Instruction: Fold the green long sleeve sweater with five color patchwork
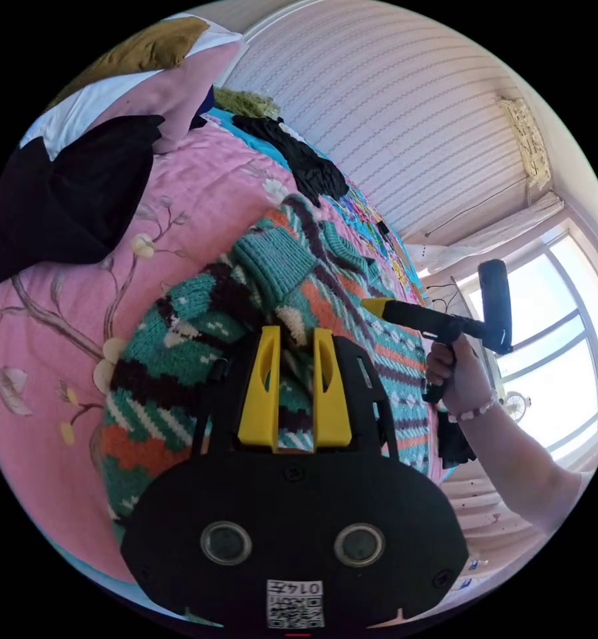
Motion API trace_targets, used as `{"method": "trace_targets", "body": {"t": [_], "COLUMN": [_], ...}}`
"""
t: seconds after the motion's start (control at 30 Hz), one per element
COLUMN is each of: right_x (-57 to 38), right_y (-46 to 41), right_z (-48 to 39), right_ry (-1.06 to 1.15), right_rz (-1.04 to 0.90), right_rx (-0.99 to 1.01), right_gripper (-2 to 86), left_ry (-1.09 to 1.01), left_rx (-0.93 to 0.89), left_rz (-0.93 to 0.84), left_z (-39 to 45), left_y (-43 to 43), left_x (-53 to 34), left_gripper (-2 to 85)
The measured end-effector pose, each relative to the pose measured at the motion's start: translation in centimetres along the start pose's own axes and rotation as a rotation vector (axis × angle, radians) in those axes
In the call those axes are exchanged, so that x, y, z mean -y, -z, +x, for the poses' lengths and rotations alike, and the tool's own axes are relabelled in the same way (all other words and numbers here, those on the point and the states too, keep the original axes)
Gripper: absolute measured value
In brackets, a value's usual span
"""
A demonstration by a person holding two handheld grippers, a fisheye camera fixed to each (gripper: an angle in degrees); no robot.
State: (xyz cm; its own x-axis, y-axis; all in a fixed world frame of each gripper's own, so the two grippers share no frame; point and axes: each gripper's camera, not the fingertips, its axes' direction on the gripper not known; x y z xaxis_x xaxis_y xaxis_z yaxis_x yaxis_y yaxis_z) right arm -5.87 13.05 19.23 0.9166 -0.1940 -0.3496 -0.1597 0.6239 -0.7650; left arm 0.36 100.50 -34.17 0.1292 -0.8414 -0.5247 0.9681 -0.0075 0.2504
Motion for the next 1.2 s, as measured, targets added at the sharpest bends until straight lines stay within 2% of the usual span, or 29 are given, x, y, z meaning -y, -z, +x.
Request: {"method": "trace_targets", "body": {"t": [0.07,0.1,0.2,0.33,0.4,0.47,0.53,0.57,0.7,0.8,0.87,0.97,1.07,1.13,1.2], "right_x": [2.5,3.4,5.2,8.7,11.4,14.5,18.4,19.3,22.9,19.1,14.5,5.2,-4.2,-11.0,-15.3], "right_y": [-3.0,-3.7,-1.6,3.9,6.0,7.5,8.1,7.8,5.3,6.2,7.2,8.0,8.2,8.5,8.6], "right_z": [-0.1,-0.6,-2.6,-7.0,-10.9,-15.8,-22.7,-24.1,-28.5,-27.7,-26.4,-23.6,-21.5,-20.4,-19.8], "right_ry": [-0.026,-0.025,0.051,0.177,0.287,0.399,0.518,0.532,0.469,0.452,0.429,0.329,0.163,0.043,-0.043], "right_rz": [-0.148,-0.196,-0.173,-0.029,0.044,0.114,0.205,0.211,0.135,0.162,0.204,0.229,0.147,0.086,0.042], "right_rx": [0.034,-0.010,-0.020,0.041,0.089,0.133,0.164,0.167,0.198,0.256,0.207,0.162,0.078,-0.009,-0.104], "right_gripper": [11.4,9.4,4.0,2.7,2.9,3.3,5.6,6.6,12.1,11.1,10.4,9.6,9.4,9.7,10.3], "left_ry": [0.061,0.064,-0.005,-0.125,-0.164,-0.192,-0.182,-0.161,-0.160,-0.353,-0.592,-0.909,-1.225,-1.287,-1.300], "left_rx": [-0.081,-0.096,-0.135,-0.212,-0.175,-0.020,0.141,0.215,0.255,0.377,0.507,0.586,0.697,0.768,0.760], "left_rz": [-0.007,-0.006,0.020,0.263,0.392,0.564,0.624,0.618,0.538,0.402,0.321,0.226,0.235,0.307,0.334], "left_z": [-0.9,-1.0,0.4,2.3,2.3,1.8,0.6,-0.6,-3.1,-0.2,4.6,11.5,17.3,19.6,21.3], "left_y": [-0.1,-0.1,1.2,9.1,14.1,20.8,24.4,25.9,28.2,27.2,25.1,21.6,18.4,17.1,16.3], "left_x": [-0.6,-0.7,-1.2,-2.7,-3.1,-3.8,-4.6,-5.2,-9.4,-14.9,-19.7,-24.9,-30.0,-32.0,-33.2], "left_gripper": [4.0,3.7,2.7,2.3,2.6,3.4,4.5,5.5,8.1,8.7,8.5,7.0,4.6,2.2,0.9]}}
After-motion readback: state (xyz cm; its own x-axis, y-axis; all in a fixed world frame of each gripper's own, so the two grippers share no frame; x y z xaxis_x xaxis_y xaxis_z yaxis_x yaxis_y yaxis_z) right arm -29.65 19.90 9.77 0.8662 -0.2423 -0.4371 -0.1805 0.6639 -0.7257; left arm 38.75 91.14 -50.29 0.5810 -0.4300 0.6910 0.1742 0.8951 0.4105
